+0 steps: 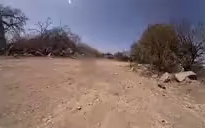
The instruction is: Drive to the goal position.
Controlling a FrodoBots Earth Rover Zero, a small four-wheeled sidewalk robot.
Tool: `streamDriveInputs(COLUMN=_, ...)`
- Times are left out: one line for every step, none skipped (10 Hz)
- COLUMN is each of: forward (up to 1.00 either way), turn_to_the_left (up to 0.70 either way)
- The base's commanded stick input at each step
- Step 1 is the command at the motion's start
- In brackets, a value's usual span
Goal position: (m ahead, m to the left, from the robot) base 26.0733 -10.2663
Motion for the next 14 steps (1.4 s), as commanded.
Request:
streamDriveInputs(forward=1.00, turn_to_the_left=0.00)
streamDriveInputs(forward=1.00, turn_to_the_left=0.00)
streamDriveInputs(forward=1.00, turn_to_the_left=0.00)
streamDriveInputs(forward=1.00, turn_to_the_left=0.00)
streamDriveInputs(forward=1.00, turn_to_the_left=0.00)
streamDriveInputs(forward=1.00, turn_to_the_left=-0.25)
streamDriveInputs(forward=1.00, turn_to_the_left=-0.13)
streamDriveInputs(forward=1.00, turn_to_the_left=-0.02)
streamDriveInputs(forward=1.00, turn_to_the_left=0.00)
streamDriveInputs(forward=1.00, turn_to_the_left=0.00)
streamDriveInputs(forward=1.00, turn_to_the_left=0.00)
streamDriveInputs(forward=1.00, turn_to_the_left=0.00)
streamDriveInputs(forward=1.00, turn_to_the_left=0.00)
streamDriveInputs(forward=1.00, turn_to_the_left=0.00)
